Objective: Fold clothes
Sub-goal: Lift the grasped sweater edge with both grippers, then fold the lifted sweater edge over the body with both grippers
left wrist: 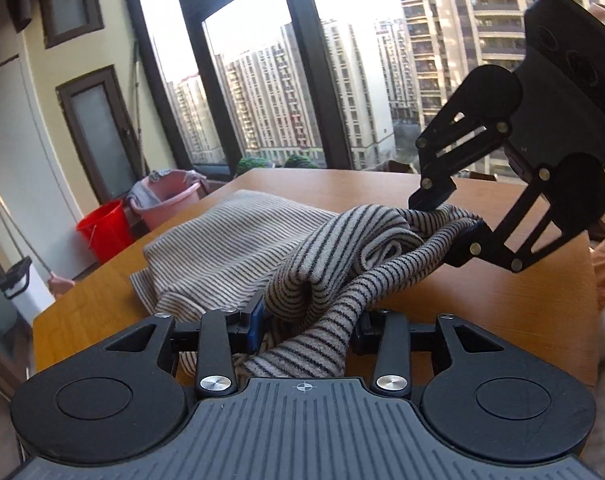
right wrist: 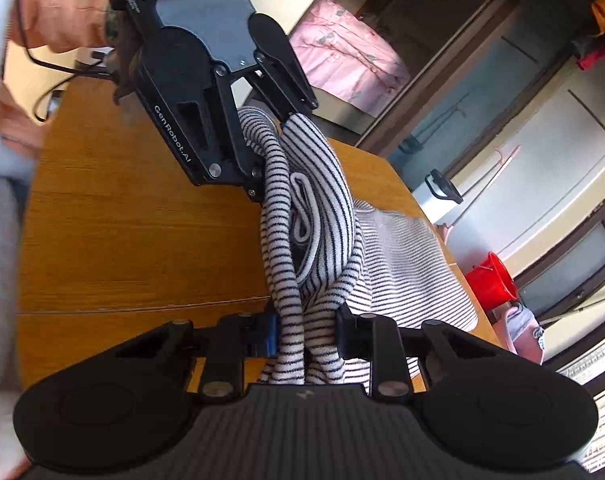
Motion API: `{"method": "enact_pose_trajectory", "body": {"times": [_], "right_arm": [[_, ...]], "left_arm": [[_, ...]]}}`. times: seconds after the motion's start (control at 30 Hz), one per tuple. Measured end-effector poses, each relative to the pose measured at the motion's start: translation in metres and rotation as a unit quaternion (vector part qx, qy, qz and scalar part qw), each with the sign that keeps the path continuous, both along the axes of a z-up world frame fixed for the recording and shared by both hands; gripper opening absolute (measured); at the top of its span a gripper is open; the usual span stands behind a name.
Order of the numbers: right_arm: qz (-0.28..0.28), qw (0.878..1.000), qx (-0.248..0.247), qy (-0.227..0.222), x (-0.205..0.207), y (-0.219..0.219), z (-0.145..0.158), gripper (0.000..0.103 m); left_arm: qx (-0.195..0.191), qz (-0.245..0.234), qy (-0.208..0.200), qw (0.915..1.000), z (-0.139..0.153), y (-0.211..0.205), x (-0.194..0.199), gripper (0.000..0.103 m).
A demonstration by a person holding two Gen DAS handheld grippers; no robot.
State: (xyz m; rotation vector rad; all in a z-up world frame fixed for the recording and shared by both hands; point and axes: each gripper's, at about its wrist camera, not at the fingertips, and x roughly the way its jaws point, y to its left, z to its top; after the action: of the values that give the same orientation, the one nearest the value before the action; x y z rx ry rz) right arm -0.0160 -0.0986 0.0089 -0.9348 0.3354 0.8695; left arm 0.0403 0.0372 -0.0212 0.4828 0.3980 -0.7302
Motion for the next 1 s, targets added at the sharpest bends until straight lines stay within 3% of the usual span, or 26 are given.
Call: {"method": "enact_pose_trajectory", "body": {"times": [0.07,0.17,0.27,0.37,0.47,0.53,0.63,0.7,0.83,0.9,1.0], "right_arm": [[0.018,1.000,-0.008,-0.019,-0.025,-0.008,0.026,0.024],[0.018,0.998,-0.006,-0.061,-0.045,-0.020,0.063,0.024],[-0.002,0.996,0.010,-0.084,-0.040,-0.025,0.075,0.025],[-0.017,0.997,0.028,-0.071,-0.019,-0.026,0.069,0.025],[-0.028,0.997,0.059,-0.030,0.012,-0.028,0.067,0.025],[-0.040,0.996,0.086,0.000,0.036,-0.031,0.067,0.027],[-0.061,0.990,0.130,0.010,0.066,-0.041,0.064,0.044],[-0.078,0.984,0.161,0.005,0.078,-0.052,0.060,0.071],[-0.118,0.968,0.219,0.034,0.105,-0.075,0.038,0.076],[-0.138,0.955,0.255,0.052,0.119,-0.083,0.028,0.077],[-0.165,0.917,0.350,0.095,0.144,-0.097,0.023,0.081]], "left_arm": [[0.013,-0.040,-0.020,0.9989,0.014,-0.004,-0.026,0.044],[-0.011,-0.048,-0.017,0.9986,0.022,-0.006,-0.019,0.053],[-0.035,-0.056,-0.014,0.9977,0.029,-0.009,-0.012,0.054],[-0.059,-0.064,-0.011,0.9961,0.037,-0.011,-0.005,0.051],[-0.083,-0.071,-0.007,0.9940,0.044,-0.013,0.002,0.044],[-0.112,-0.060,0.025,0.9916,0.040,-0.005,0.022,0.042],[-0.165,-0.037,0.084,0.9821,0.035,0.012,0.055,0.041],[-0.200,-0.012,0.127,0.9715,0.030,0.026,0.079,0.040],[-0.252,0.022,0.182,0.9502,0.022,0.049,0.120,0.040],[-0.264,0.022,0.197,0.9438,0.019,0.056,0.131,0.040],[-0.278,0.015,0.230,0.9325,0.011,0.058,0.151,0.041]]}}
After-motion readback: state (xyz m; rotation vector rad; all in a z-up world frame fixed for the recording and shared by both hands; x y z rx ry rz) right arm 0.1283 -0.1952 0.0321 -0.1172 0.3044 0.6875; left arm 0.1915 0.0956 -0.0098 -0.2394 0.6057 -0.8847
